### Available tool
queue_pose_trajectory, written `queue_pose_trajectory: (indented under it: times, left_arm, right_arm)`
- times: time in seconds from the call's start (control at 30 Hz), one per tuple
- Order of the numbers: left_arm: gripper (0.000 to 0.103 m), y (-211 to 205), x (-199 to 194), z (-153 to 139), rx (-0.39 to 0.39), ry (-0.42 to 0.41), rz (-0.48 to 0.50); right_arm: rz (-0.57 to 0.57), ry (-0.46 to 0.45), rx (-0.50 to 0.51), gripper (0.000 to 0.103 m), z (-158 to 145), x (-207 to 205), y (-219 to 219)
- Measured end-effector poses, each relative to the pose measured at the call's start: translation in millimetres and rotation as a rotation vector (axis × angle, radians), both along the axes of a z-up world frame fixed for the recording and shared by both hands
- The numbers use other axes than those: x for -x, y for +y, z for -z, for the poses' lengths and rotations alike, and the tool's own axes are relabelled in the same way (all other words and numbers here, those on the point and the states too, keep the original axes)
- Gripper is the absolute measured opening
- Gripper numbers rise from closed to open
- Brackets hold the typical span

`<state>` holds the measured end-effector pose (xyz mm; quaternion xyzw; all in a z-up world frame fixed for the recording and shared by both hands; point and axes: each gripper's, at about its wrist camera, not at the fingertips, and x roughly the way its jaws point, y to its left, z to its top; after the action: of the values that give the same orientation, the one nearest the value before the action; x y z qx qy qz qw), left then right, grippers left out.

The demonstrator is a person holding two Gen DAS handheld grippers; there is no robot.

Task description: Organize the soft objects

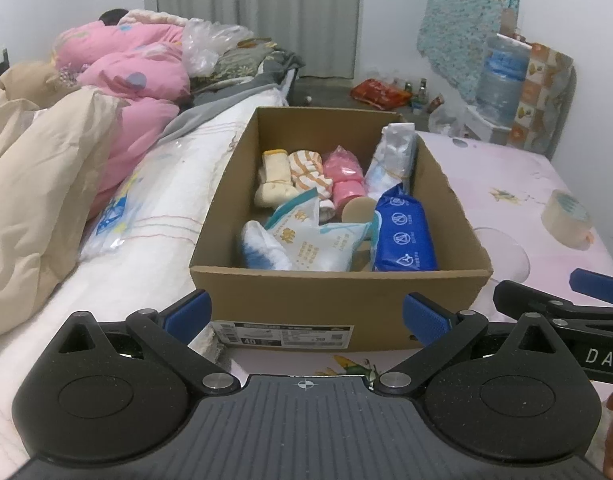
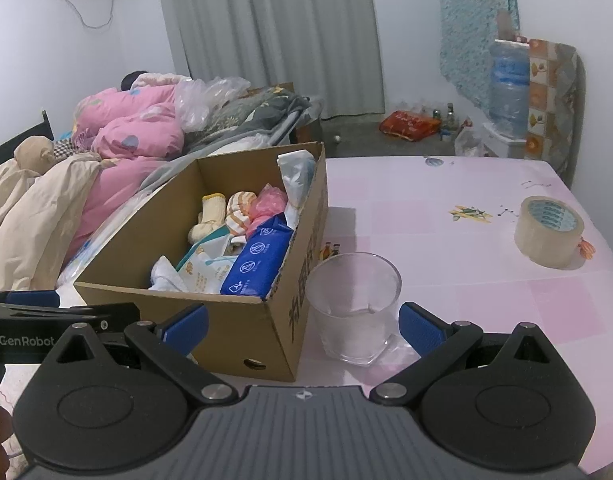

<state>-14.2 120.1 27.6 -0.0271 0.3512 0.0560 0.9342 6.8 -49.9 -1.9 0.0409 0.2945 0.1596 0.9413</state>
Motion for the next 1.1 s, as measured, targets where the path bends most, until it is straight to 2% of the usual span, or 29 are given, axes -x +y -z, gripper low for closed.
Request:
queue_pose_trajectory:
  times: [1.1]
  left_arm:
    - [0.102,2.3,1.2,0.7,0.006,0.010,-0.008]
  right_arm:
    - [-0.004,0.014,0.005,0.062,1.4,-1.8,3.3]
